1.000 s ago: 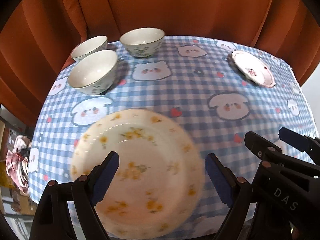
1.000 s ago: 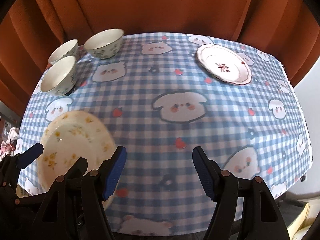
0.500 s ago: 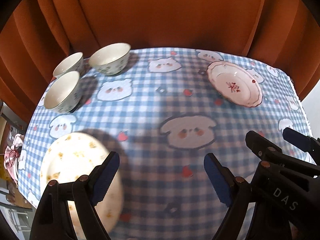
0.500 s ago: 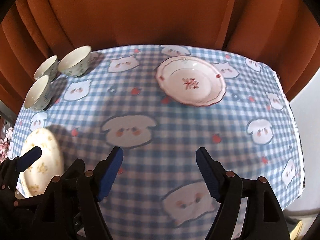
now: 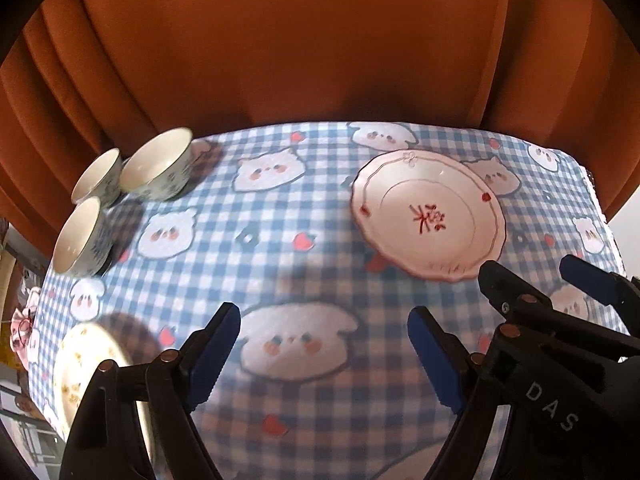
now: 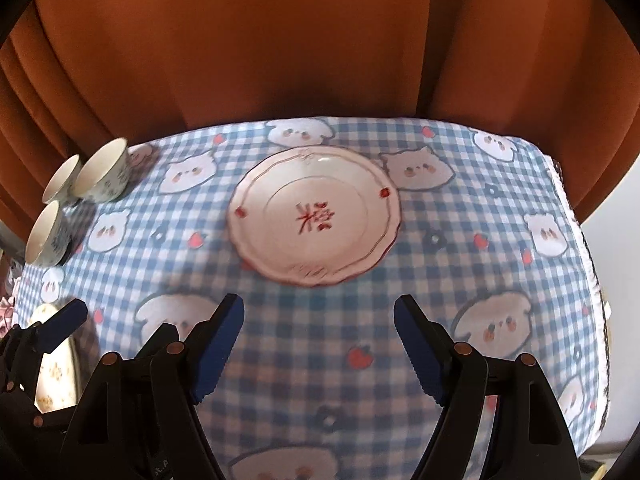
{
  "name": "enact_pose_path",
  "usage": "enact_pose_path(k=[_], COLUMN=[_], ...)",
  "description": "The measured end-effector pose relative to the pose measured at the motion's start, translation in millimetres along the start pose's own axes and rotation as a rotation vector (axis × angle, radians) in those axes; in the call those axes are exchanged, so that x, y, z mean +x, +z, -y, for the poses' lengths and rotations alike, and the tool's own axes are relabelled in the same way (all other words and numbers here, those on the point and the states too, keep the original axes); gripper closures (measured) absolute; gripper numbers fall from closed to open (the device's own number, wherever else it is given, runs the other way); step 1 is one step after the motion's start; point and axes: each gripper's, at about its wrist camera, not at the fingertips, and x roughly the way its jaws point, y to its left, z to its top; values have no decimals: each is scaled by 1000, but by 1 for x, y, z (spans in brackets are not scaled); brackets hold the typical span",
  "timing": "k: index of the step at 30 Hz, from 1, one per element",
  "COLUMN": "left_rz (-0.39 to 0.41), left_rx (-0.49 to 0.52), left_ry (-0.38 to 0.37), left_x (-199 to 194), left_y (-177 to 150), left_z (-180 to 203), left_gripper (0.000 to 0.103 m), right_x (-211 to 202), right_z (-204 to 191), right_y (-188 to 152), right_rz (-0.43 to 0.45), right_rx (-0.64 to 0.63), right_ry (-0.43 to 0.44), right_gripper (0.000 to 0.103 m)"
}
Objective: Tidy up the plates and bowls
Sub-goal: 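Move both tools toward the red-rimmed white plate, then close both tools on the rim of the red-rimmed white plate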
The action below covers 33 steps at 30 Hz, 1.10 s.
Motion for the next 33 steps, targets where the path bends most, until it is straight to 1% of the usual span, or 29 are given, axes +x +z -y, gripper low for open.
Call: enact_pose_path(k=[4,6,10,16,19,24,25,26,27,28,30,32,33], left_rz=[25,25,27,-6,-35,-78,-78,-61,-55,-52,-52,-54,-56], left_rx=[-4,-11,-31,-47,-57,-73,-74,-71,-63,-55,-50,-50,-43], left_ry=[23,40,57,61,47,28,24,28,31,31,32,24,21], left_x=[18,31,52,89,108,135,137,137,137,137,137,138,138], left_y=[17,28,44,58,63,64,65,65,67,68,69,70,70], left_z=[13,19,25,33,37,45,46,47,49,51,53,52,52], left_gripper=[16,17,19,26,29,32,32,33,34,40,40,40,40], right_x=[13,22,44,80,98,125,129,133,136,139,143,146,146], right_z=[15,21,33,41,47,56,57,59,60,61,63,62,60], right_y=[17,26,42,56,59,64,64,64,64,64,66,67,68], right_rz=[24,36,55,47,30,-8,-14,-22,-26,-32,-41,-52,-53], right_rx=[-9,-10,30,48,67,77,78,82,92,98,104,104,100], right_ry=[-14,-20,-33,-19,-15,-26,-25,-19,-10,-9,-14,13,16], right_gripper=[23,23,23,23,24,30,31,33,36,38,50,57,58])
